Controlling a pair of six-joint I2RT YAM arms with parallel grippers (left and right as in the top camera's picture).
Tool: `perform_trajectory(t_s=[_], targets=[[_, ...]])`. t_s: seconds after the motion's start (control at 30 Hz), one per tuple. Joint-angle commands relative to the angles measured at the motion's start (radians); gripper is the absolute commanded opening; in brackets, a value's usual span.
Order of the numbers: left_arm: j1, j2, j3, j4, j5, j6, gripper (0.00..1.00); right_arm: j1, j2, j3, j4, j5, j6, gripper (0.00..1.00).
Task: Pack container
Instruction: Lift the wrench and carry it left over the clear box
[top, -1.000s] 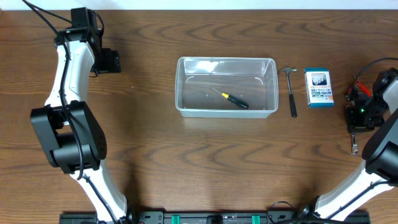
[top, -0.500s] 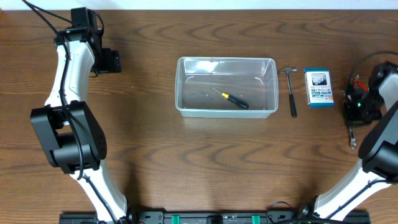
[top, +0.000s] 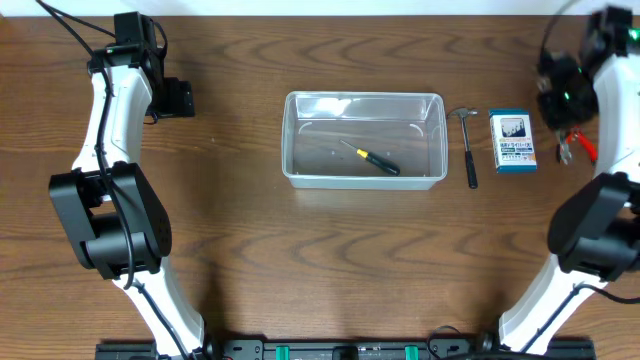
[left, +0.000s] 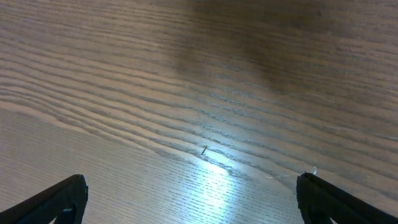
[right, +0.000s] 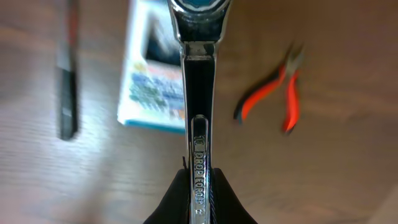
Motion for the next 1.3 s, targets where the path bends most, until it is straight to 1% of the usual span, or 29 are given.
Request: perform_trajectory(t_s=[0.0,0.13,0.3,0.43,0.57,0.67,0.8,0.97,1.27], targets=[[0.001,0.018,-0.004,-0.003,-0.015,-0.002,0.98,0.101,0.01,0.114,-0.004,-0.009,-0.032,0.01],[0.001,0.018,-0.004,-0.003,-0.015,-0.002,0.98,0.229,0.01,0.188,0.013,-0.052,-0.081,0.01],[0.001,0.018,-0.004,-0.003,-0.015,-0.002,0.98,0.41,0.01,0.196,0.083,-0.055,-0.133,0.01],[0.001,0.018,-0.004,-0.003,-0.015,-0.002,0.98,0.52,0.01,0.196,0.134,-0.059,-0.148,0.01],[0.001,0.018,-0.004,-0.003,-0.015,-0.002,0.98,0.591,0.01,0.196,0.138,-0.106,-0.196,0.01],[0.001,0.018,-0.004,-0.003,-0.015,-0.002,0.98,0.615,0.01,0.193,0.132,-0.145,-0.197,0.01],[0.001,0.018,-0.004,-0.003,-0.015,-0.002,0.98,0.62,0.011,0.182,0.104,-0.218,-0.239,0.01],[0.001,0.018,-0.004,-0.003,-0.015,-0.002,0.98,0.616,0.025,0.18,0.095,-0.24,-0.256,0.01],[0.001,0.018,-0.004,-0.003,-0.015,-0.002,0.98,0.616,0.106,0.176,0.066,-0.257,-0.256,0.01]])
